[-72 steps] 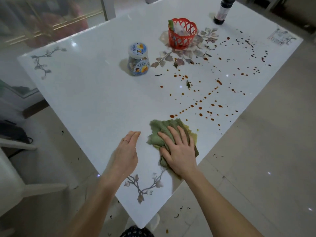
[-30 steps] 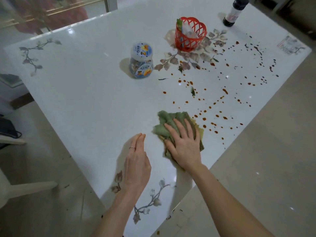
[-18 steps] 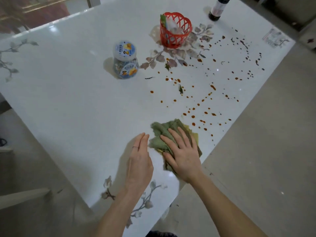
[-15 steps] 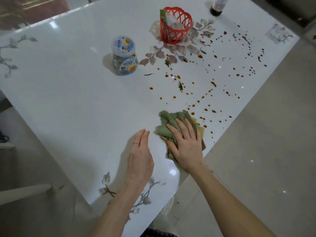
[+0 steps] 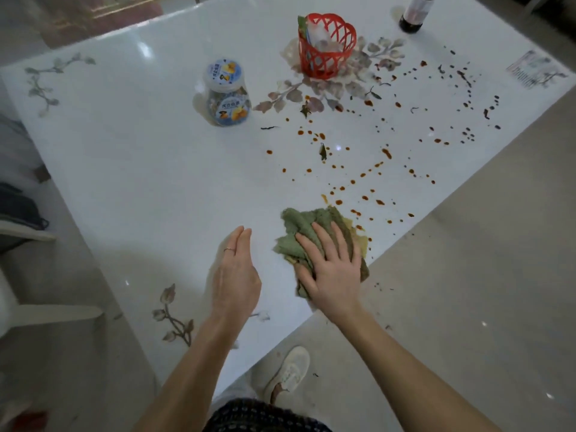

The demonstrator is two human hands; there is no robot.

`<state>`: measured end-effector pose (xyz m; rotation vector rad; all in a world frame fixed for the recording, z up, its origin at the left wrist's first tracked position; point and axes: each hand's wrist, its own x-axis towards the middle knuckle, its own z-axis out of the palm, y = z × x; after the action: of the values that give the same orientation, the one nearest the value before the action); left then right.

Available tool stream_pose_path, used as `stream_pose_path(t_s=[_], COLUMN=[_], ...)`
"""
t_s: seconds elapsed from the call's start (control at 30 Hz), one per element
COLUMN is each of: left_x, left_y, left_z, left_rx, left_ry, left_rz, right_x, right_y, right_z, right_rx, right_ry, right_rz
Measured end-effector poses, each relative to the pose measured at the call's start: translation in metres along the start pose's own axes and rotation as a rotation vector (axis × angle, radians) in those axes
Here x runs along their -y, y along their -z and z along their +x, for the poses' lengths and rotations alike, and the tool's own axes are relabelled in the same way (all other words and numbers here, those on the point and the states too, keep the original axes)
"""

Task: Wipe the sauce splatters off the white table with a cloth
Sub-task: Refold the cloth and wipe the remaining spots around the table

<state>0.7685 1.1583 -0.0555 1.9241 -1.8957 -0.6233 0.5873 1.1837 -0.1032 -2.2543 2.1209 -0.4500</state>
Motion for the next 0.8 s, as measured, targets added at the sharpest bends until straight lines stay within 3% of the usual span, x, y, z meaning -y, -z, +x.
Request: stream_pose_path(t_s=[0.1, 0.23, 0.37, 0.5, 0.6, 0.7, 0.8], left_x=[-0.003, -0.005, -0.008, -0.008, -0.010, -0.011, -0.009], left_y=[-0.005, -0.013, -0.016, -0.019, -0.021, -0.020, -0.017], left_z=[0.000, 0.001, -0.001, -0.002, -0.002, -0.001, -0.001], left_rx=[-0.008, 0.012, 0.014, -0.001, 0.003, 0.015, 0.034], left_ry=[0.020, 0.024, 0.031, 0.029, 0.019, 0.009, 0.014], left_rz=[0.024, 0.055, 0.091, 0.106, 0.121, 0.132, 0.118], right_x=[0.019, -0.028, -0.074, -0.050, -0.028, -0.050, -0.071], right_y=[-0.002, 0.004, 0.010, 0.009, 0.008, 0.009, 0.010], right_z=[-0.023, -0.019, 0.011, 0.009, -0.005, 0.008, 0.033], right_rx=[0.039, 0.088, 0.048, 0.035, 0.081, 0.112, 0.147], right_ry=[0.115, 0.397, 0.235, 0.018, 0.103, 0.259, 0.201], right_rz=[0.045, 0.102, 0.075, 0.075, 0.066, 0.074, 0.041])
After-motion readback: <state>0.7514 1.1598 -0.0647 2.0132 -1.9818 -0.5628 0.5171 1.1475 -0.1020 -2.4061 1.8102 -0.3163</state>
